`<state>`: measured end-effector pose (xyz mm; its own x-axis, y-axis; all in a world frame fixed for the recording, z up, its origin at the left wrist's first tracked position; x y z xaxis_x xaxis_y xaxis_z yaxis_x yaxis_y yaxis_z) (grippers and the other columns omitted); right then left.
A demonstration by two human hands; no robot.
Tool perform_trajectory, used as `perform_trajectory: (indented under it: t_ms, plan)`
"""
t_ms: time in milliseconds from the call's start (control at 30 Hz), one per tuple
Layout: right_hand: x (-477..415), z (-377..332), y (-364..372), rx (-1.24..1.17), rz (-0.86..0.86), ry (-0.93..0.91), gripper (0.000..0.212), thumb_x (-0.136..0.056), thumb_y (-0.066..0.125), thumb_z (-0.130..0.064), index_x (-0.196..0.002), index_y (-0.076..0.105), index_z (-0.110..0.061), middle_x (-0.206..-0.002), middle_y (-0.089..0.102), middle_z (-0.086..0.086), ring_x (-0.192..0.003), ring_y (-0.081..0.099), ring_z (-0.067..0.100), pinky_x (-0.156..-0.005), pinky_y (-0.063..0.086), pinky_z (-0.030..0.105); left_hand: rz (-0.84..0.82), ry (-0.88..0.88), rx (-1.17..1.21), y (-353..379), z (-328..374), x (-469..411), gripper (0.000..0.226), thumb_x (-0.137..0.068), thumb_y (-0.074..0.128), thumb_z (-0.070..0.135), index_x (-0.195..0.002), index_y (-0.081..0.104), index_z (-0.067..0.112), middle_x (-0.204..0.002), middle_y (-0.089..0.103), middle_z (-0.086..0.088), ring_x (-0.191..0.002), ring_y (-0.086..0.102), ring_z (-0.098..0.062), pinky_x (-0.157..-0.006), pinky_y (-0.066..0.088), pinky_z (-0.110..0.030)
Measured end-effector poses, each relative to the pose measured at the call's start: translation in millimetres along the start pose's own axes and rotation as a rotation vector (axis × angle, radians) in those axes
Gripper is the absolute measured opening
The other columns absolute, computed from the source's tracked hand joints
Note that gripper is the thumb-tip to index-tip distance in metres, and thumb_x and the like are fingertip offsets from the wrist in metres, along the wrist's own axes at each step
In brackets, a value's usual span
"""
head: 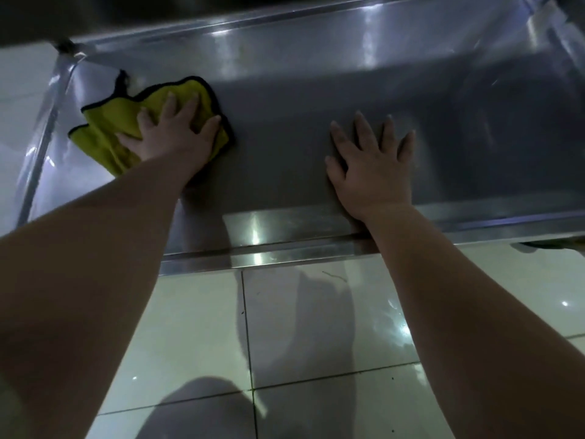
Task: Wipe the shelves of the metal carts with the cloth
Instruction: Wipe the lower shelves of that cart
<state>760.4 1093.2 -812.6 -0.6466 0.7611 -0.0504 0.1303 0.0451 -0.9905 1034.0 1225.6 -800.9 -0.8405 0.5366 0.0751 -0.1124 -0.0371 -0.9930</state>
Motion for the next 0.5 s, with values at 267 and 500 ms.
perform_trajectory:
  t_ms: [267, 500]
  plan:
    - [-2.5, 4.3, 1.2, 0.005, -0.029, 0.001, 0.076, -0.083, 0.026, -0.065, -0.152, 0.024, -0.032, -0.162, 0.016, 0.003, -0.147, 0.004, 0.043, -0.114, 0.001, 0.065, -0.010, 0.520, -0.105, 25.2, 157.1, 65.9, 0.056, -0.089, 0.015, 0.071, -0.144, 0.011, 0.060, -0.161, 0.007, 0.018, -0.148, 0.005, -0.031, -0.105, 0.000, -0.074]
    - [-0.9, 6.8, -2.8, -0.040, -0.049, -0.001, 0.078, -0.082, 0.032, -0.074, -0.151, 0.023, -0.037, -0.162, 0.015, -0.002, -0.148, 0.003, 0.037, -0.116, 0.001, 0.061, -0.012, 0.382, -0.060, 7.1, 39.0, 33.1, 0.069, -0.078, 0.015, 0.084, -0.143, 0.016, 0.059, -0.160, 0.012, 0.021, -0.149, 0.008, -0.022, -0.106, 0.001, -0.074]
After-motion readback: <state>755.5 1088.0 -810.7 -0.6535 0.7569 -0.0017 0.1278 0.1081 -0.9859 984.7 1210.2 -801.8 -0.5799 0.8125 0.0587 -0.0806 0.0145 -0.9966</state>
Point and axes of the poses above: each hand's wrist, its own x-axis away from the middle knuckle, its own y-axis out of the palm, z = x × y, the point moved 5 cm from there along -x, towards the middle knuckle
